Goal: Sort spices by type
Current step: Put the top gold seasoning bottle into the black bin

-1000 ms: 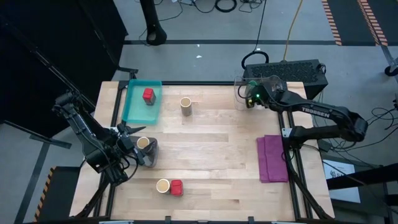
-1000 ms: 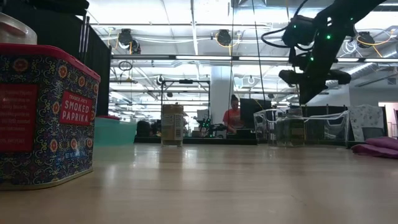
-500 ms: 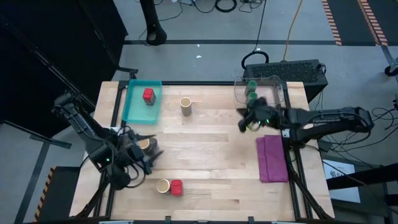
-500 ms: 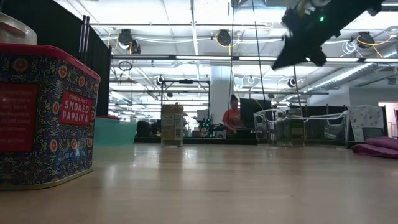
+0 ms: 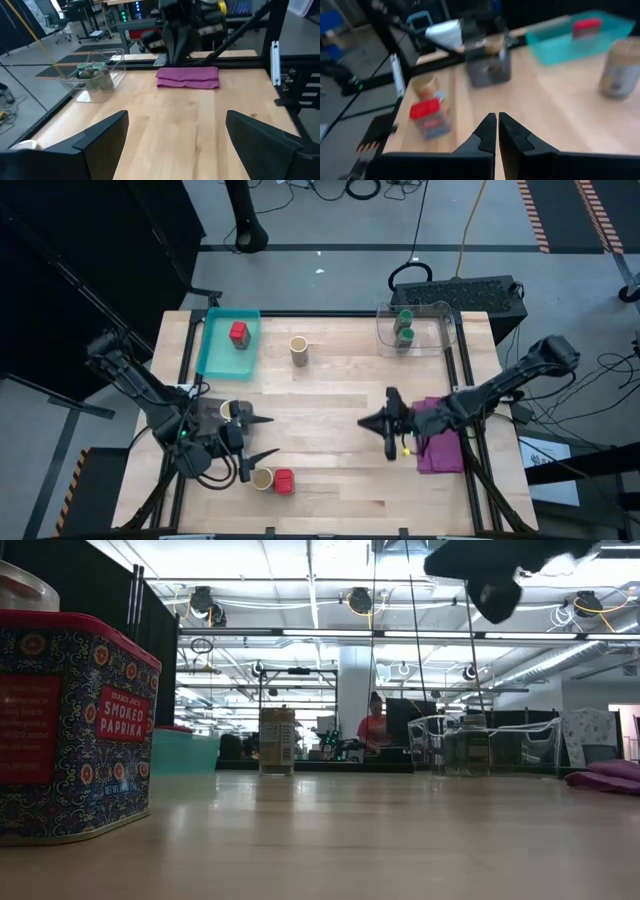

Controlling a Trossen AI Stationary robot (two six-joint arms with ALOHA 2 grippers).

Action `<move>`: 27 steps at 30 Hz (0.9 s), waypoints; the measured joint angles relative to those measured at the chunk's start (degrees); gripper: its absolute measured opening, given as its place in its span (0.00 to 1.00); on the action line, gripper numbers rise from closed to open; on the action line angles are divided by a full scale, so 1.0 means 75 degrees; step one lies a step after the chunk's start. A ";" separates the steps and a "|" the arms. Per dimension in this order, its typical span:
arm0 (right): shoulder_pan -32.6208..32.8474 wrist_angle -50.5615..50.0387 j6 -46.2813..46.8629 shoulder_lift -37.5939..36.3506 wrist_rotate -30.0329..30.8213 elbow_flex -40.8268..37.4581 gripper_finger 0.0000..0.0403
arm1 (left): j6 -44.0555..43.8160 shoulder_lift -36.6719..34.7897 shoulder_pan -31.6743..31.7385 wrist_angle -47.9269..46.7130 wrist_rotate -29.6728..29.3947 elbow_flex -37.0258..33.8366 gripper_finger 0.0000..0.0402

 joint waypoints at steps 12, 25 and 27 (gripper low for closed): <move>0.0535 -0.0485 0.1410 0.1214 -0.0391 0.0000 0.00 | 0.0947 0.0489 0.0415 0.1382 0.0170 0.0000 0.85; 0.0524 -0.0644 0.1562 0.1528 -0.0603 0.0000 0.00 | 0.1046 0.0556 0.1107 0.1921 0.1390 0.0000 0.85; 0.0524 -0.0647 0.1475 0.1528 -0.0585 0.0000 0.00 | 0.1041 0.0629 0.1099 0.1919 0.1393 0.0000 0.85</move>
